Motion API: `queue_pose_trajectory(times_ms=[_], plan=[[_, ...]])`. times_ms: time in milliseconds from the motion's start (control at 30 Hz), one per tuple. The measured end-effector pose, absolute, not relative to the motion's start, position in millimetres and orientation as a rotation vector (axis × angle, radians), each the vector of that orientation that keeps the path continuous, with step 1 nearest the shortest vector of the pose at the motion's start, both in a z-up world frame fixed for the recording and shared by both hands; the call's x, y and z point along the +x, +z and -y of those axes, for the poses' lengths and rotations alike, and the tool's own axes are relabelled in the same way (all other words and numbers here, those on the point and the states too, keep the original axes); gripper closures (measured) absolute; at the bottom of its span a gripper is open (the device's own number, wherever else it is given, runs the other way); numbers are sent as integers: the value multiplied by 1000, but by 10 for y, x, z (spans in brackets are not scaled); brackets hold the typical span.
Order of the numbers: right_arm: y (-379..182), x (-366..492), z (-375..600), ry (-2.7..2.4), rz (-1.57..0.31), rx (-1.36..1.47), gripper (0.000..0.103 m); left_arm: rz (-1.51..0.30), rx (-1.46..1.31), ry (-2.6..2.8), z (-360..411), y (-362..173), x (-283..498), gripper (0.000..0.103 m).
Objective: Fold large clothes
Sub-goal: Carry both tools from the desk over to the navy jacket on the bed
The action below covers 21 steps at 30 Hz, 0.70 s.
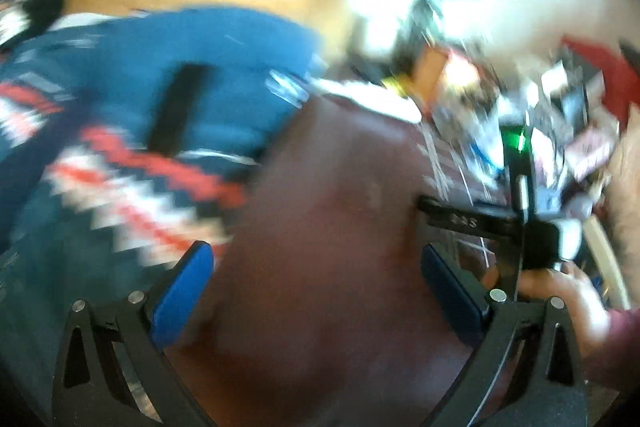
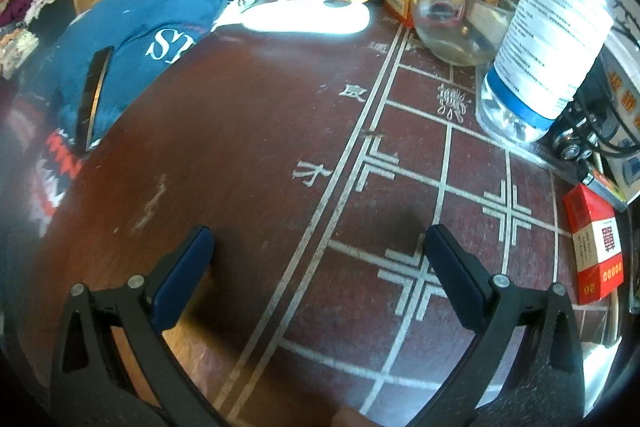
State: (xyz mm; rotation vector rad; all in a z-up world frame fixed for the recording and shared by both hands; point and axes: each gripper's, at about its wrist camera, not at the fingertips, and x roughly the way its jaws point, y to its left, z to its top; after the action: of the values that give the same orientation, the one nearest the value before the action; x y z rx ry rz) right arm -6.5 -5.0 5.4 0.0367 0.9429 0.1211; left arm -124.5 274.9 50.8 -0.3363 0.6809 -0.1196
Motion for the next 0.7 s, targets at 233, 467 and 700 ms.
queue_pose_trajectory(times_ms=[233,467,700], plan=[[887,-727,-464,247,-707,-65,0,-389,-389,299,-4102,1557,-3188,0],[2435,-1700,-1555,673,-333,-65,0,100,-341,618,-4492,2921,-5328,0],[2151,-2355,-2233,1060,-283,-174,0,125,-427,851,-4556,2208,-6409,0]])
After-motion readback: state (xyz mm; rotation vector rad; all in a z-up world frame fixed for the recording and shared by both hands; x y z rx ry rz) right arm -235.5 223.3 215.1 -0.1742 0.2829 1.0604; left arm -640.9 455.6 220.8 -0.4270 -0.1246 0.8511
